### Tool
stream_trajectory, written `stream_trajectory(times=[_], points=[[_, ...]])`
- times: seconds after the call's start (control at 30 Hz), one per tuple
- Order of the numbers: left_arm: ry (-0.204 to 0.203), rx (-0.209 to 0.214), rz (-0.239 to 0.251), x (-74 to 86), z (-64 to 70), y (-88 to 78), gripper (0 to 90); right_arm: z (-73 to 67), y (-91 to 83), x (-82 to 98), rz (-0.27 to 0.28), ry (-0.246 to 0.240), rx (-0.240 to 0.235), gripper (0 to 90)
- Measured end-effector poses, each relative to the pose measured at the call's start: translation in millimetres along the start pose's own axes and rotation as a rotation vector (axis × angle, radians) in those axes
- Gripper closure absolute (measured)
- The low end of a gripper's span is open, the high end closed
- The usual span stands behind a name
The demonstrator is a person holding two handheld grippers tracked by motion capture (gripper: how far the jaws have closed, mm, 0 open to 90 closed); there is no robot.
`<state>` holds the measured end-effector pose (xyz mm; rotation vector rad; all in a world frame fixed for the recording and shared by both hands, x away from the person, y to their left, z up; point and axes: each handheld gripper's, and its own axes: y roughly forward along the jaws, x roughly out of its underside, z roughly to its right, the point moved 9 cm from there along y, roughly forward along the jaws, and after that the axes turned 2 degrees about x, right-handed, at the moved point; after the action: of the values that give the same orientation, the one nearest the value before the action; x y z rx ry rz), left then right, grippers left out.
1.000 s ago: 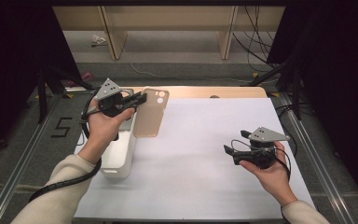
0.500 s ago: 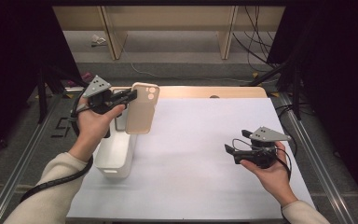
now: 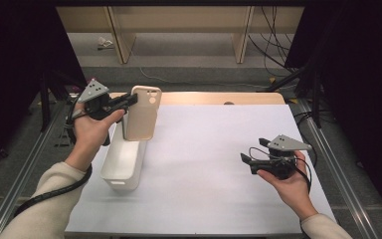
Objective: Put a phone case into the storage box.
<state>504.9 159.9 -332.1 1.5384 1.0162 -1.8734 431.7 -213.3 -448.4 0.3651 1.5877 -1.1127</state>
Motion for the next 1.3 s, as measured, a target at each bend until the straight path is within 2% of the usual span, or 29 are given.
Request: stream_trajectory(times=[0.9, 1.3], points=[[-0.005, -0.049, 0.015, 1.6, -30.1, -10.7, 81.6, -0.2, 0.0, 0.5, -0.001, 0.004, 0.002, 16.2], [0.02, -0.056, 0.017, 3.9, -41.8, -9.3, 81.5, 0.0, 0.2, 0.2, 0.003, 0.007, 0.003, 16.3]])
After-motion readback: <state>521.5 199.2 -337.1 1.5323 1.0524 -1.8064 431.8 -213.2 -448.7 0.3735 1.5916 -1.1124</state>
